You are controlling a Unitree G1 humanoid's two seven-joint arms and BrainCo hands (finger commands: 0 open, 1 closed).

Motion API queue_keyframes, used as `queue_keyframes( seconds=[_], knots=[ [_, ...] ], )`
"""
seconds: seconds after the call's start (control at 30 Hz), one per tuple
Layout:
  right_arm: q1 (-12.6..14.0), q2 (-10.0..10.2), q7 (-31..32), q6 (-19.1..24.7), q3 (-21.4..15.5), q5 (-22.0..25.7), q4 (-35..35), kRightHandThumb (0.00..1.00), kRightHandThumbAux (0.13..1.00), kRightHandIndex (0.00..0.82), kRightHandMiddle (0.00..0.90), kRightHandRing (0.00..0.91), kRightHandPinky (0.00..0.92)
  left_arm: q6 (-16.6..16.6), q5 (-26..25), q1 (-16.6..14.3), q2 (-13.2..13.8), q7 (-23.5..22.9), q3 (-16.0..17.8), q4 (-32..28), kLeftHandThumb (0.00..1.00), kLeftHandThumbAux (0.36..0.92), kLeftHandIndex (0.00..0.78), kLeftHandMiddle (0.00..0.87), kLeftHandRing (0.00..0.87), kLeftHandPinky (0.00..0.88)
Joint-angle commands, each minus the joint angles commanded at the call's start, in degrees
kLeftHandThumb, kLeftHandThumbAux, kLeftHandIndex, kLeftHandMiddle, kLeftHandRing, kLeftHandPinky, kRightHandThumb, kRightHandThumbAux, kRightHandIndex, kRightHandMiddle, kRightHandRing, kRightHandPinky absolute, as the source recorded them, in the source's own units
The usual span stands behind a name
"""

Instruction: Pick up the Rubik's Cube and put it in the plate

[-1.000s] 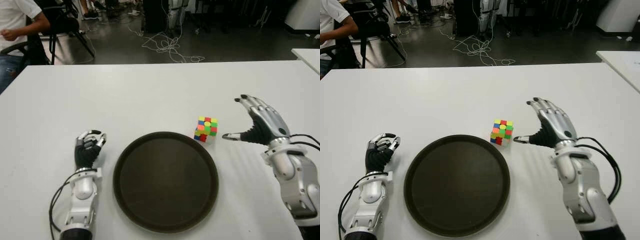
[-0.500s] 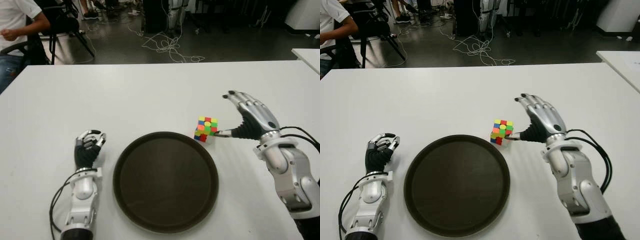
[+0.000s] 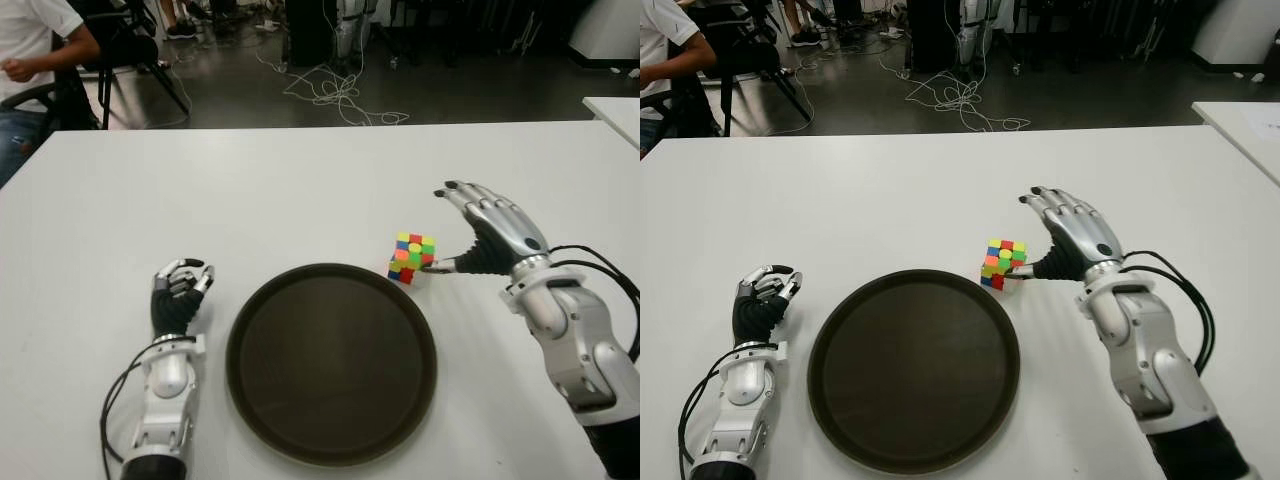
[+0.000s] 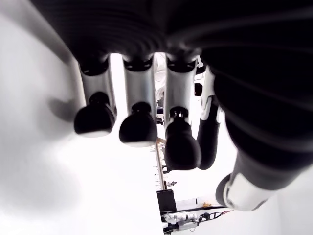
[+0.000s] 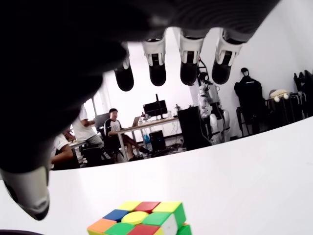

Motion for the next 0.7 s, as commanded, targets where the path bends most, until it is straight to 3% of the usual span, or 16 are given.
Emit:
queue_keyframes(
  seconds=[0.7],
  knots=[
    [-2.1,0.9,2.0,0.7,1.3,0.9,1.7,0.000,0.632,0.000,0.000,0.000,0.000,0.0,-0.2,-0.3,-0.3,0.6,0.3,0.5,0.705,0.708,0.443,0.802,0.821,0.804]
  ],
)
